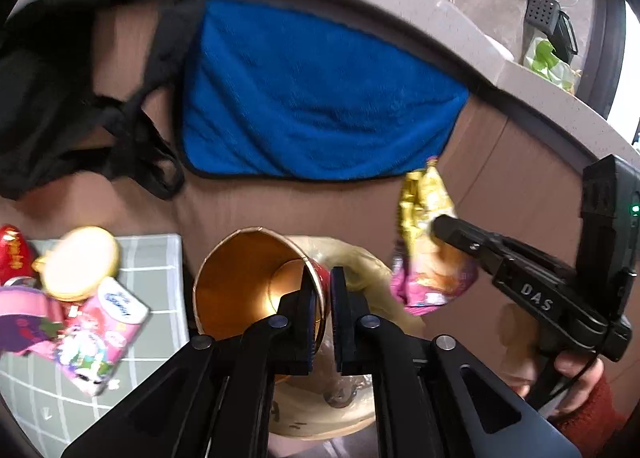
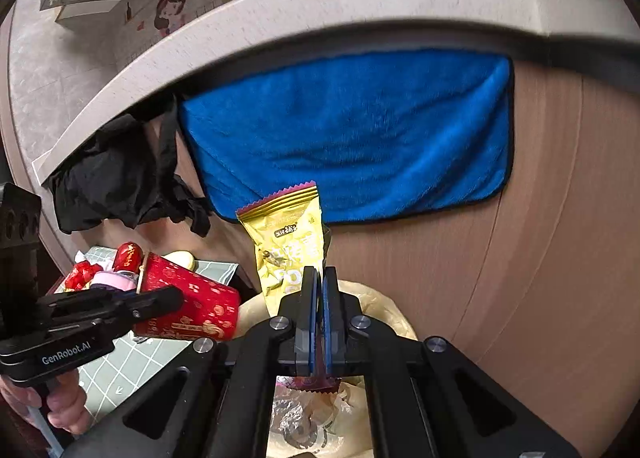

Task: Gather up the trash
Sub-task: 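Carry the red cup and yellow wrapper into the trash bin and release both, then grasp the red plastic bag with the left tool, then grasp the white and blue tissue with the right tool, then drop the red bag into the bin with the left tool while the right drops the tissue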

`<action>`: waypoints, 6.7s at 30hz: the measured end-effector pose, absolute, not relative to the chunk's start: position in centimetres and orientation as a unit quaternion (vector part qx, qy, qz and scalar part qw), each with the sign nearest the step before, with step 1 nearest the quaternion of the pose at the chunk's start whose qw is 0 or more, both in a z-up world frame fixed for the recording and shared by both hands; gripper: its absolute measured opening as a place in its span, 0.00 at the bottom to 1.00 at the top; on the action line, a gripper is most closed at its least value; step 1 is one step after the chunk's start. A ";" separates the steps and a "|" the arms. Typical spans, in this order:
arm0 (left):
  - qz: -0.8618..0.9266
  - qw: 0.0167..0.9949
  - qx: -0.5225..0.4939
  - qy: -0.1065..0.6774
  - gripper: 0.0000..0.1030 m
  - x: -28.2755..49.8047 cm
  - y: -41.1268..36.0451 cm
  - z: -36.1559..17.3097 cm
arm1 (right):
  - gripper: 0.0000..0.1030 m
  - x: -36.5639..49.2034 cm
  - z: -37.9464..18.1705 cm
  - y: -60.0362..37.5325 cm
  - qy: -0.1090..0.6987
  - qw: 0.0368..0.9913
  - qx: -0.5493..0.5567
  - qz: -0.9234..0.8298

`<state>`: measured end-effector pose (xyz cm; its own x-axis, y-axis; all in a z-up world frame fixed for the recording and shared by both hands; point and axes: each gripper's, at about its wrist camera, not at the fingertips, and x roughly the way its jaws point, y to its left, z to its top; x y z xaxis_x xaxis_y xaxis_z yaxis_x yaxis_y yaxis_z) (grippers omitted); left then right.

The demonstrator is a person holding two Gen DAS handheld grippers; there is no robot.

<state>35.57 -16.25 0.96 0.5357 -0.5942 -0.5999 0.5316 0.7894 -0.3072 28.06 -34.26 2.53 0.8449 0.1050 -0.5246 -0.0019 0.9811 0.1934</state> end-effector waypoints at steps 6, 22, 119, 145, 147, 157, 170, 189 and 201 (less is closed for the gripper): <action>-0.308 0.877 -0.060 0.365 0.54 37.0 -15.5 -0.1 | 0.11 29.7 -0.4 -34.4 0.320 0.941 0.107 0.026; -0.232 0.896 -0.083 0.370 0.54 35.1 -6.5 0.5 | 0.29 31.3 -1.4 -32.7 0.353 0.930 0.103 0.020; 0.108 0.938 -0.202 0.261 0.36 28.8 38.6 -2.3 | 0.29 44.5 -3.5 23.7 0.419 0.811 -0.214 0.347; 0.069 0.955 -0.165 0.236 0.36 27.9 31.2 3.0 | 0.15 40.2 5.1 13.2 0.351 0.874 -0.116 0.315; 0.061 0.959 -0.150 0.231 0.36 27.7 29.0 4.0 | 0.15 39.0 6.3 10.9 0.340 0.882 -0.106 0.308; 0.005 0.971 -0.082 0.226 0.36 28.6 16.2 7.1 | 0.16 33.5 10.5 -2.8 0.289 0.919 -0.059 0.261; -0.078 0.966 -0.040 0.241 0.36 30.2 2.8 7.1 | 0.16 28.1 10.4 -17.7 0.249 0.950 -0.012 0.187; -0.189 0.940 -0.022 0.284 0.36 30.4 -9.7 3.8 | 0.16 24.2 7.0 -29.6 0.253 0.961 0.049 0.097; -0.219 0.919 -0.017 0.329 0.36 33.4 -13.7 0.8 | 0.17 25.7 2.9 -33.6 0.280 0.951 0.102 0.086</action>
<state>33.38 -13.71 0.80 0.6880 -0.4129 -0.5968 0.3901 0.9039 -0.1757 25.72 -33.60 2.94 0.8286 0.2209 -0.5144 -0.1062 0.9642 0.2430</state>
